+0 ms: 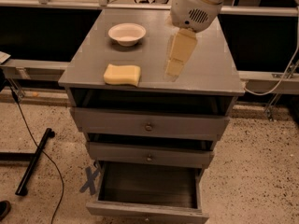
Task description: Place sponge into bottom drawer
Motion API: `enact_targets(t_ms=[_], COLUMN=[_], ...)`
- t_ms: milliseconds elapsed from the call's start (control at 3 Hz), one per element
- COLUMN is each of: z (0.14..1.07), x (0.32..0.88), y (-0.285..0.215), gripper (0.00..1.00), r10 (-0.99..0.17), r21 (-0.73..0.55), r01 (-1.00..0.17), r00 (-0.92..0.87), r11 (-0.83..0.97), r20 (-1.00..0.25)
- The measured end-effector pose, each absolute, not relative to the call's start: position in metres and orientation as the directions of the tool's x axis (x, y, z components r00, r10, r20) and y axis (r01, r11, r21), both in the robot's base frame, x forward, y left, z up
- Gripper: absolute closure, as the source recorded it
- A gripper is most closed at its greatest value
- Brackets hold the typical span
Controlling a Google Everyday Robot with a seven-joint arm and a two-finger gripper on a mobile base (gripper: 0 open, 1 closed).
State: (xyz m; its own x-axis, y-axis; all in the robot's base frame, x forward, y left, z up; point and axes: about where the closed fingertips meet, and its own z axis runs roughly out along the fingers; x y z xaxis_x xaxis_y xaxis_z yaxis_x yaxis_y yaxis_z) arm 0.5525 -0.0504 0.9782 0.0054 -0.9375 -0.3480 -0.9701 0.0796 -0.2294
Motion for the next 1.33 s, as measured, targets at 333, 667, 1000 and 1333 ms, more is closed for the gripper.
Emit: enact_targets(t_ms=[333,667,1000,1333], z=[0.976,0.941,0.914,0.893], x=[0.557,0.585,0.608,0.625], y=[-0.045,0.002,0.025,0.048], gripper=[0.0,0.0,0.0,0.0], r10=[-0.931,-0.938,-0.945,-0.939], r21=[-0.22,-0.189,-0.205,-0.199], r01=[-0.973,-0.981,-0.976,-0.974], r00=[0.017,0.03,-0.007,-0.03], r11=[0.068,0.039,0.078,0.104], r20=[-0.364,-0.345,-0.327,-0.342])
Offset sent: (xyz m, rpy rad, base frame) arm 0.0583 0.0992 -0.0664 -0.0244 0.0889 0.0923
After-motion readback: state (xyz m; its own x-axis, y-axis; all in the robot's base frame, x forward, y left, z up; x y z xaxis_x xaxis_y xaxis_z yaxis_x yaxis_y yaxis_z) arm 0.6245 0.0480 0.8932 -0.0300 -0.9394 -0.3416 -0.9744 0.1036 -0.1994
